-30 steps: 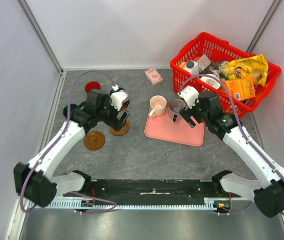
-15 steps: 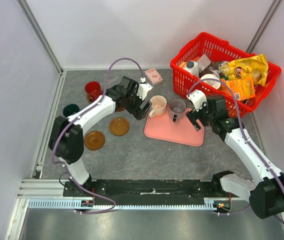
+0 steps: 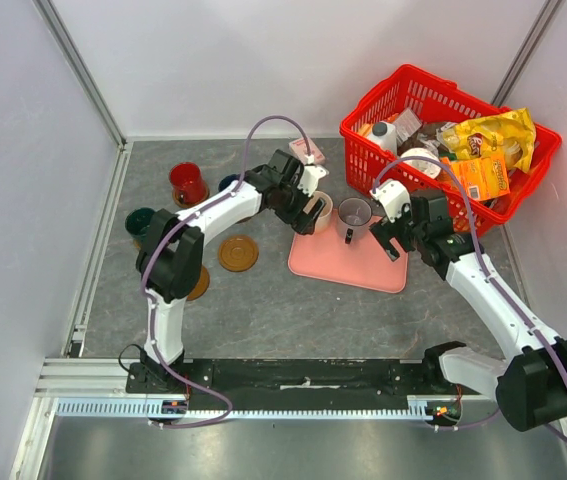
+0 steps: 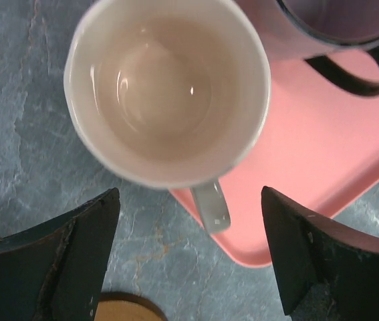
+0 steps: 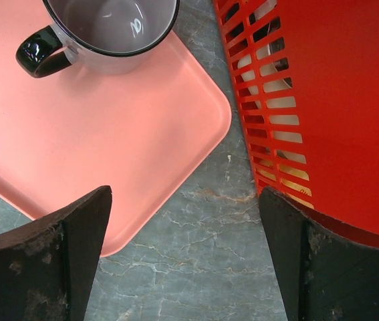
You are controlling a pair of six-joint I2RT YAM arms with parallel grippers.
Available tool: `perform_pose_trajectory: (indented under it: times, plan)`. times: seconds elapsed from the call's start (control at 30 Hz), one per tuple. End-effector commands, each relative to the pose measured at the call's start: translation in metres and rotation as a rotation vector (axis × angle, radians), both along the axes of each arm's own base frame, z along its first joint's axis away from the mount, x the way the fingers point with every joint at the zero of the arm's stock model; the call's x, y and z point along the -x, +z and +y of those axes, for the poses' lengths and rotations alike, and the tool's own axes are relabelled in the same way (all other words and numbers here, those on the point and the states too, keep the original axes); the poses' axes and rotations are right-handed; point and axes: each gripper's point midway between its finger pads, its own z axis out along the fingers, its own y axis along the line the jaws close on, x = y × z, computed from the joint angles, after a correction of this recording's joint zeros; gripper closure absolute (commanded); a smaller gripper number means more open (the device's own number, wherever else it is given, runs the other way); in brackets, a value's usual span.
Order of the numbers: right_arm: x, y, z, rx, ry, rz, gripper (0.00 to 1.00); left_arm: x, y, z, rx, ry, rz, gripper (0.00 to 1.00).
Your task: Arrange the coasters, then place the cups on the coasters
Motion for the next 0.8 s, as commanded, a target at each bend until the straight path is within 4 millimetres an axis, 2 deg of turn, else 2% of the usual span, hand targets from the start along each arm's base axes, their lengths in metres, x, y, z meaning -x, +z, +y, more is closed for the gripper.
perform_pose_trajectory:
  times: [0.0, 0.1, 0.2, 0.27, 0.3, 0.43, 0.47, 0.6, 0.77]
  plan:
    - [-0.008, 0.007, -0.004, 0.000, -0.019, -0.048, 0.02, -0.019, 0.009, -0.029, 0.076, 0.021, -0.002, 0.10]
    - [-0.009, 0.006, -0.006, 0.011, -0.026, -0.050, 0.02, -0.025, -0.001, -0.035, 0.072, 0.017, 0.006, 0.16]
    - [-0.009, 0.007, -0.006, 0.011, -0.026, -0.060, 0.02, -0.028, -0.007, -0.038, 0.057, 0.020, 0.025, 0.34]
    - [-0.009, 0.006, -0.006, 0.010, -0.025, -0.056, 0.02, -0.024, -0.007, -0.040, 0.061, 0.010, 0.029, 0.50]
    - [-0.009, 0.005, -0.006, 0.012, -0.025, -0.051, 0.02, -0.025, -0.006, -0.039, 0.061, 0.008, 0.022, 0.55]
    - [-0.010, 0.003, -0.007, 0.020, -0.031, -0.048, 0.02, -0.027, -0.005, -0.035, 0.037, 0.012, 0.007, 0.93]
    - [-0.010, 0.004, -0.006, 0.017, -0.026, -0.050, 0.02, -0.023, -0.002, -0.035, 0.039, 0.006, 0.011, 0.98]
    - [-0.009, 0.001, -0.007, 0.019, -0.035, -0.043, 0.02, -0.009, 0.015, -0.026, 0.041, -0.039, -0.002, 0.98]
    - [-0.009, 0.006, -0.006, 0.001, -0.035, -0.053, 0.02, 0.024, 0.066, 0.001, 0.047, -0.099, -0.091, 0.98]
